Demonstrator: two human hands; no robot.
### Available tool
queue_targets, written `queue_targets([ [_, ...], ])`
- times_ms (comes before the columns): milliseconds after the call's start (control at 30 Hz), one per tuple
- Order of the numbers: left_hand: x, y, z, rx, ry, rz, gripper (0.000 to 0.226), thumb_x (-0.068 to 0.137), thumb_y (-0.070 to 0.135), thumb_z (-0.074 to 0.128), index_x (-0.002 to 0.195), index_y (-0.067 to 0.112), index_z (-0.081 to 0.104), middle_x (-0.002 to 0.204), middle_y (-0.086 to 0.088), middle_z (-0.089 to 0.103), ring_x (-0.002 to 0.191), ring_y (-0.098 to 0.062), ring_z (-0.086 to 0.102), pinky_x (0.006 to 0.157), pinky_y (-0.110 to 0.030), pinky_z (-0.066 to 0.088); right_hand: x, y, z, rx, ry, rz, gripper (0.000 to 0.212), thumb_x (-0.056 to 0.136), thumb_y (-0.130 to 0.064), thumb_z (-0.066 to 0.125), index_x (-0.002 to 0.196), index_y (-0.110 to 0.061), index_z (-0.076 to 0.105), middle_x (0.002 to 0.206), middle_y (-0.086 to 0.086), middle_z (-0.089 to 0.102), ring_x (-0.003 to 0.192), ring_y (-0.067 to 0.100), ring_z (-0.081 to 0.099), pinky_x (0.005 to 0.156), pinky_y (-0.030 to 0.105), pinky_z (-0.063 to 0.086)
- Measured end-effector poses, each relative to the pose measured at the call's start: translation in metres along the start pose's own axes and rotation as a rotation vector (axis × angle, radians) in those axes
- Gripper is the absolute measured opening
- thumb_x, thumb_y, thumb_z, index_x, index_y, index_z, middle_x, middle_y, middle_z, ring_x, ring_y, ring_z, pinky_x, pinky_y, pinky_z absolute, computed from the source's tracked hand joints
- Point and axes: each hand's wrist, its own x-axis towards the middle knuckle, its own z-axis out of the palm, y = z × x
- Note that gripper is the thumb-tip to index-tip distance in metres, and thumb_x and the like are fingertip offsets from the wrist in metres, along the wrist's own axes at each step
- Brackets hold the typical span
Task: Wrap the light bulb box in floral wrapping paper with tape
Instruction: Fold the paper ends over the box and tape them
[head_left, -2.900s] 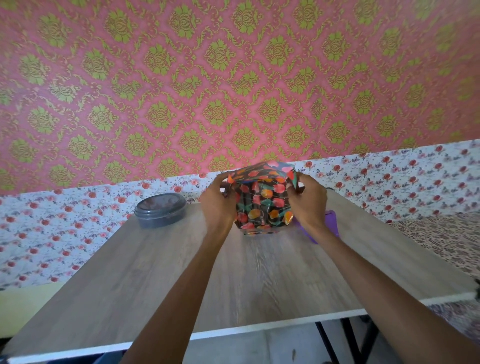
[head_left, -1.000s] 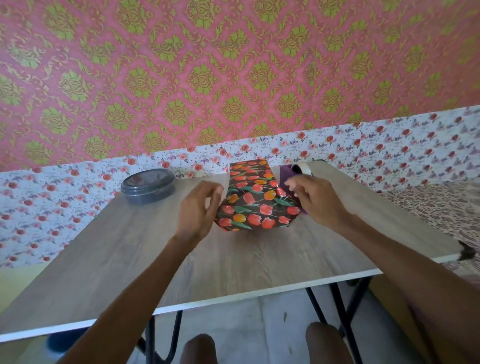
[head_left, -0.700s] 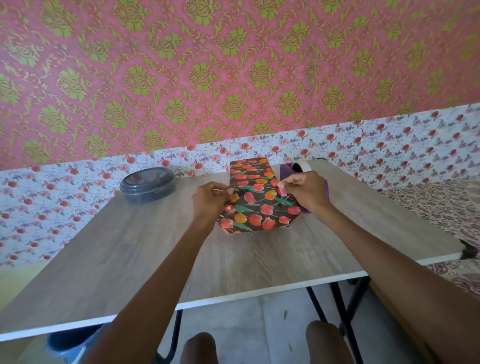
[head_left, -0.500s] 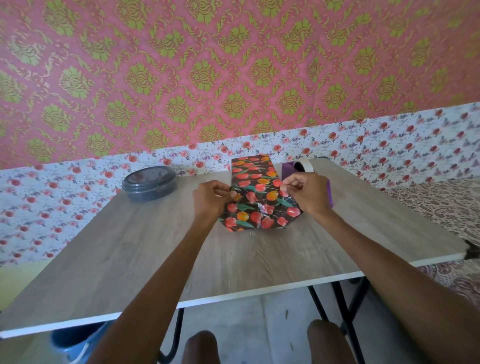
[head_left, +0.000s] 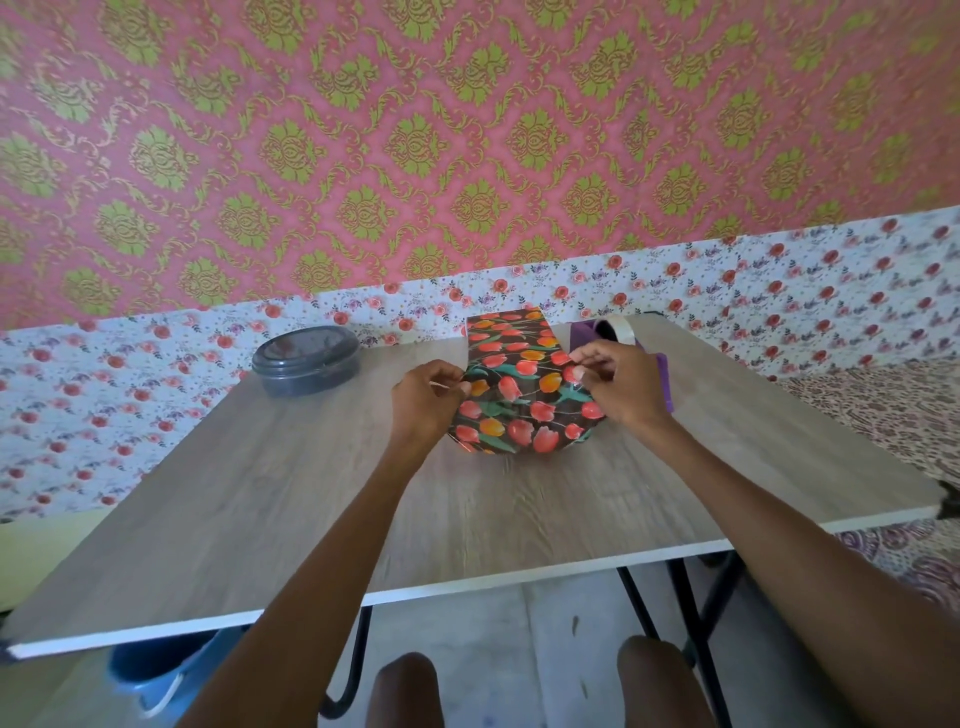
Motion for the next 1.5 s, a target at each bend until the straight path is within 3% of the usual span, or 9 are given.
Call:
queue_targets([
  [167,0.000,0.001,0.008,-0.188,0.051,-0.181,0.025,0.091,0.044,0.065,0.086,0.021,0.072,0.091,0.003,0.073,0.077,-0.013,0.070,0.072,-0.030,0.060,0.000,0.003,0.001,0.073,0.030,0.066,0.012,0.085,-0.015,0.075,0.097,-0.012,0.076,0.086,-0.004,0.072,0.076,0.002,0.065,0.070,0.008,0.047],
  [667,0.000,-0.001,0.005,-0.142,0.052,-0.029,0.019,0.074,0.025,0.085,0.085,0.018,0.072,0.079,0.005,0.072,0.071,-0.011,0.068,0.063,-0.023,0.057,0.000,0.003,0.009,0.052,0.057,0.024,0.013,0.079,0.001,0.078,0.087,-0.006,0.072,0.074,0.000,0.068,0.062,-0.002,0.056,0.057,0.005,0.046],
  [833,0.001,0.004,0.003,-0.050,-0.029,0.022,0.024,0.079,0.015,0.081,0.096,0.016,0.064,0.096,0.004,0.067,0.085,-0.013,0.063,0.069,-0.020,0.053,-0.003,0.006,0.005,-0.010,-0.031,-0.027,0.027,0.078,0.002,0.077,0.100,-0.010,0.067,0.085,-0.001,0.064,0.071,0.001,0.056,0.061,0.007,0.047],
  [900,0.001,0.006,0.004,0.082,-0.084,0.056,0.026,0.083,0.014,0.076,0.100,0.018,0.057,0.102,0.006,0.062,0.092,-0.014,0.060,0.071,-0.018,0.047,-0.004,0.006,0.001,-0.090,-0.079,-0.082,0.038,0.078,0.002,0.077,0.109,-0.012,0.059,0.092,-0.001,0.062,0.075,0.003,0.055,0.063,0.011,0.046],
  [1000,-0.001,0.006,0.003,0.216,-0.096,0.098,0.025,0.088,0.015,0.072,0.101,0.018,0.051,0.100,0.005,0.058,0.090,-0.015,0.058,0.064,-0.017,0.043,-0.005,0.012,-0.002,-0.266,-0.093,-0.172,0.035,0.082,-0.007,0.076,0.103,-0.013,0.050,0.085,0.000,0.062,0.073,0.014,0.063,0.060,0.032,0.053],
  [1200,-0.010,0.008,0.004,0.277,-0.111,0.083,0.033,0.094,0.016,0.064,0.110,0.020,0.035,0.098,0.002,0.055,0.074,-0.009,0.058,0.050,-0.016,0.044,-0.007,0.023,-0.011,-0.147,-0.215,-0.238,0.012,0.084,-0.009,0.075,0.086,-0.012,0.064,0.072,-0.003,0.065,0.068,0.013,0.065,0.061,0.033,0.051],
  [1300,-0.014,0.007,0.004,0.259,-0.118,0.091,0.028,0.096,0.018,0.060,0.106,0.019,0.033,0.095,0.002,0.056,0.069,-0.006,0.056,0.049,-0.015,0.042,-0.006,0.026,-0.018,-0.096,-0.307,-0.183,0.018,0.080,-0.003,0.077,0.089,-0.016,0.067,0.078,0.002,0.065,0.070,0.017,0.064,0.064,0.030,0.052],
  [1400,-0.017,0.008,0.004,0.272,-0.133,0.126,0.023,0.100,0.021,0.054,0.102,0.019,0.032,0.086,0.006,0.053,0.068,-0.009,0.056,0.046,-0.016,0.039,-0.004,0.027,-0.021,-0.213,-0.372,-0.201,0.025,0.080,0.009,0.070,0.091,-0.014,0.074,0.078,-0.011,0.066,0.057,0.004,0.052,0.054,0.015,0.039],
  [1500,-0.017,0.004,0.005,0.303,-0.154,0.139,0.014,0.102,0.023,0.049,0.098,0.018,0.036,0.090,0.006,0.056,0.076,-0.014,0.060,0.052,-0.027,0.053,-0.006,0.031,-0.018,-0.277,-0.391,-0.242,0.025,0.081,0.009,0.071,0.091,-0.013,0.077,0.089,-0.002,0.071,0.072,0.008,0.062,0.064,0.023,0.050],
])
